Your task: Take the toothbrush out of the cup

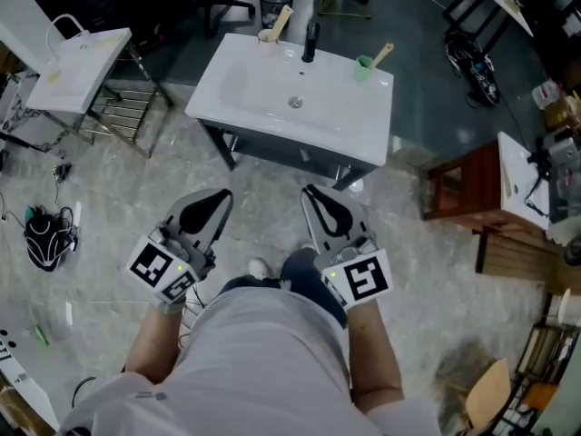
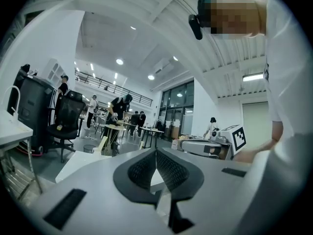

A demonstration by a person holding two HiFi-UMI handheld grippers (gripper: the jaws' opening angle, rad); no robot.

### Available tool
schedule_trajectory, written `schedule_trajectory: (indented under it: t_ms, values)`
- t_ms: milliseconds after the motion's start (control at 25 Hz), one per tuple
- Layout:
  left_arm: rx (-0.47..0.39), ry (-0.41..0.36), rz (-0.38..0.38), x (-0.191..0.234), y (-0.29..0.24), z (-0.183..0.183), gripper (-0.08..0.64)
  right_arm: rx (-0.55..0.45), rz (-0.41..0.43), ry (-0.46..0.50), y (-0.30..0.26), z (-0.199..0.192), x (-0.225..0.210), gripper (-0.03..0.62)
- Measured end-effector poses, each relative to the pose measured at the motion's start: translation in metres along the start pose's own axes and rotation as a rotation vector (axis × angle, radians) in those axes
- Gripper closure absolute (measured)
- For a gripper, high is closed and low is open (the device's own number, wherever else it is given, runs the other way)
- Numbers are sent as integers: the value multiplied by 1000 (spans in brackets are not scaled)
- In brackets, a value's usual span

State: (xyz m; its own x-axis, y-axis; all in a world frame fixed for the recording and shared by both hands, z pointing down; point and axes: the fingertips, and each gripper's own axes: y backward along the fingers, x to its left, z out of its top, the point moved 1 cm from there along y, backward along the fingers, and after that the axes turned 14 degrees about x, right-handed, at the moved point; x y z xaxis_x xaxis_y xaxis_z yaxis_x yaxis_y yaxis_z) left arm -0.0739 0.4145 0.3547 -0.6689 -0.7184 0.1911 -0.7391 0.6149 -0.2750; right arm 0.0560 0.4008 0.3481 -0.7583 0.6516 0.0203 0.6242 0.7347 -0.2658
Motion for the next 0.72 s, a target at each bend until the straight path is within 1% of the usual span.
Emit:
schedule_trajectory:
  t_ms: [200,360,480,720]
  values:
    - [1,-2,6,16,-5,-1,541,10,-35,-18,-11,-9,-24,560]
    - [7,30,21,35,-21,1,541,26,-40,-22,-31,-12,-55,560]
    - [15,40,31,48,-39,5,541,31,-30,-5,-46,-12,-80,560]
    - [23,66,52,83,-97,20,541,42,-3,-13,-85,-11,-140,560]
